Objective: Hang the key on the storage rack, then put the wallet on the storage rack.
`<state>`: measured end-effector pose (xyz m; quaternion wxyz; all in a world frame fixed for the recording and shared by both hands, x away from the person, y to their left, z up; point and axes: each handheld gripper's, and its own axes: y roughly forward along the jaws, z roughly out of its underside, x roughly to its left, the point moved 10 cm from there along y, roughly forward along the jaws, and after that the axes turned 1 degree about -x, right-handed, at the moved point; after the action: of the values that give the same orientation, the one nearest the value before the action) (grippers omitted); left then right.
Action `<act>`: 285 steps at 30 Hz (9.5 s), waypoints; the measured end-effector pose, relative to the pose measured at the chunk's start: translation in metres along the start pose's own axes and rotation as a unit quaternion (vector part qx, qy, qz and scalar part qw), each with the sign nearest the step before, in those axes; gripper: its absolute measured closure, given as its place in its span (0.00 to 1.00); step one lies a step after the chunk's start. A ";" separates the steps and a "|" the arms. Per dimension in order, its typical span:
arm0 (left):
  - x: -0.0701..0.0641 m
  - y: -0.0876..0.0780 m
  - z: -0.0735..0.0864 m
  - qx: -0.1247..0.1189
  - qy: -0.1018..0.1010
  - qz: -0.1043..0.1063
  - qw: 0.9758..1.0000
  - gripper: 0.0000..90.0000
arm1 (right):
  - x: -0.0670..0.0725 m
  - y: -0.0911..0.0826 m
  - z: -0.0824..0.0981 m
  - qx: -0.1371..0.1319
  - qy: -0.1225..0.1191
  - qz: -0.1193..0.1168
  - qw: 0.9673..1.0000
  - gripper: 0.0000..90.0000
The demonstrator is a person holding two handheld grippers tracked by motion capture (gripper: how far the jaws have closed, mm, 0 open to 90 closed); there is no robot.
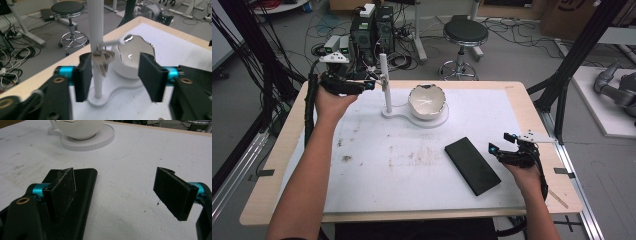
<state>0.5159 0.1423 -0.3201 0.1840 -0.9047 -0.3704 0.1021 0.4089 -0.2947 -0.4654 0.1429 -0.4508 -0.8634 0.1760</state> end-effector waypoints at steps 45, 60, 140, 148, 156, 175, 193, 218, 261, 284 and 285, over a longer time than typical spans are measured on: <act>-0.071 -0.010 0.159 0.016 -0.024 0.098 0.995 0.02 | -0.001 0.000 0.005 0.007 0.008 -0.002 1.000 0.20; -0.076 -0.011 0.157 0.023 -0.033 0.128 0.991 0.02 | 0.001 0.000 0.003 0.002 0.013 -0.007 1.000 0.20; -0.117 -0.004 0.132 -0.005 -0.018 0.198 0.980 0.02 | 0.113 -0.015 -0.029 0.073 -0.100 -0.192 0.974 0.95; -0.148 0.012 0.122 0.002 -0.003 0.252 0.968 0.02 | 0.152 -0.005 -0.040 0.073 -0.153 -0.241 0.956 0.95; -0.171 0.029 0.128 0.033 -0.004 0.292 0.956 0.02 | 0.181 0.007 -0.040 0.072 -0.178 -0.284 0.940 0.95; -0.188 0.017 0.114 0.040 0.017 0.314 0.949 0.84 | 0.149 0.014 -0.048 0.035 -0.108 -0.212 0.971 0.61; -0.126 -0.016 0.020 0.038 0.054 0.184 0.981 0.84 | 0.085 0.000 -0.011 0.053 -0.043 -0.118 0.991 0.28; -0.070 0.038 -0.041 0.126 0.081 0.067 0.986 0.84 | 0.067 0.007 0.006 0.083 -0.043 -0.087 0.992 0.23; -0.054 0.085 -0.029 0.138 0.086 -0.017 0.987 0.81 | 0.073 0.011 0.010 0.101 -0.031 -0.119 0.987 0.23; -0.053 0.092 -0.023 0.120 0.070 -0.028 0.990 0.62 | 0.074 0.013 0.010 0.104 -0.031 -0.119 0.987 0.23; -0.054 0.089 -0.025 0.114 0.069 -0.026 0.991 0.60 | 0.075 0.013 0.010 0.104 -0.031 -0.120 0.987 0.23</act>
<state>0.5420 0.0390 -0.3315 0.3137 -0.8728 -0.3662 0.0761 0.3728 -0.2279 -0.4737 0.1821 -0.3213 -0.8921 0.2603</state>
